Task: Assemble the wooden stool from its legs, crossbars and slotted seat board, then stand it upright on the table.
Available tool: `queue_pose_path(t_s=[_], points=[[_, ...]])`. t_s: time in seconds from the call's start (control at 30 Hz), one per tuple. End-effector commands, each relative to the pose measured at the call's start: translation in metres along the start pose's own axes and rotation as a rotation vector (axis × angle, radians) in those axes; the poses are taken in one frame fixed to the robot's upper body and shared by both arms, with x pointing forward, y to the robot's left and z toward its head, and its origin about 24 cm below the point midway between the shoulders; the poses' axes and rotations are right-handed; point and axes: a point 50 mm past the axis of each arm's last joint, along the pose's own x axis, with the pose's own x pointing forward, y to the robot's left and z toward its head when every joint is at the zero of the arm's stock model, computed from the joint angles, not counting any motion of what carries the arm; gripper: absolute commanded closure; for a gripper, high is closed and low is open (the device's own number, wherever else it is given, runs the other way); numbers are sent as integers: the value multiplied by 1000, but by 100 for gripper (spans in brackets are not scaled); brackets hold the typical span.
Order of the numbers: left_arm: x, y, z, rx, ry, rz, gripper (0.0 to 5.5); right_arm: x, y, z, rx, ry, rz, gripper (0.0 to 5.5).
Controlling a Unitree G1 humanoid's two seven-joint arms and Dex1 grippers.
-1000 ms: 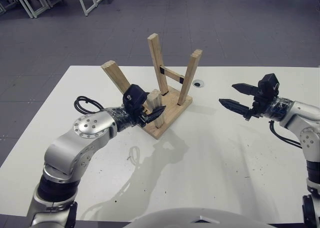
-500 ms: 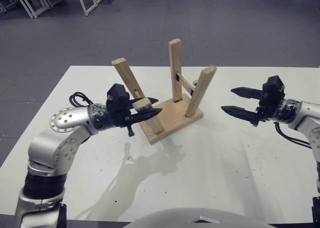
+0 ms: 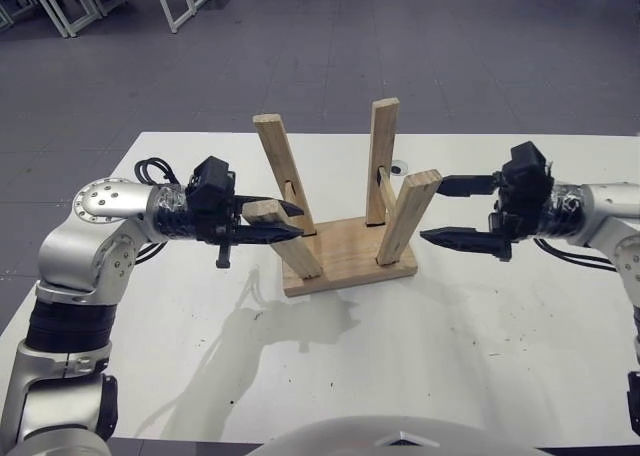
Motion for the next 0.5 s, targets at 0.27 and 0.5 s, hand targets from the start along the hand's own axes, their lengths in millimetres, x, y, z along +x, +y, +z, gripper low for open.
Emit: queue_pose_path(t_s=[0.27,0.5], points=[[2,2,-1,-76,-71,-72,421,17,8,-9,197,18,186,230],[-3,-17,-2,-311,-128,-175,421,11,31,-3,458,-26,294,369]])
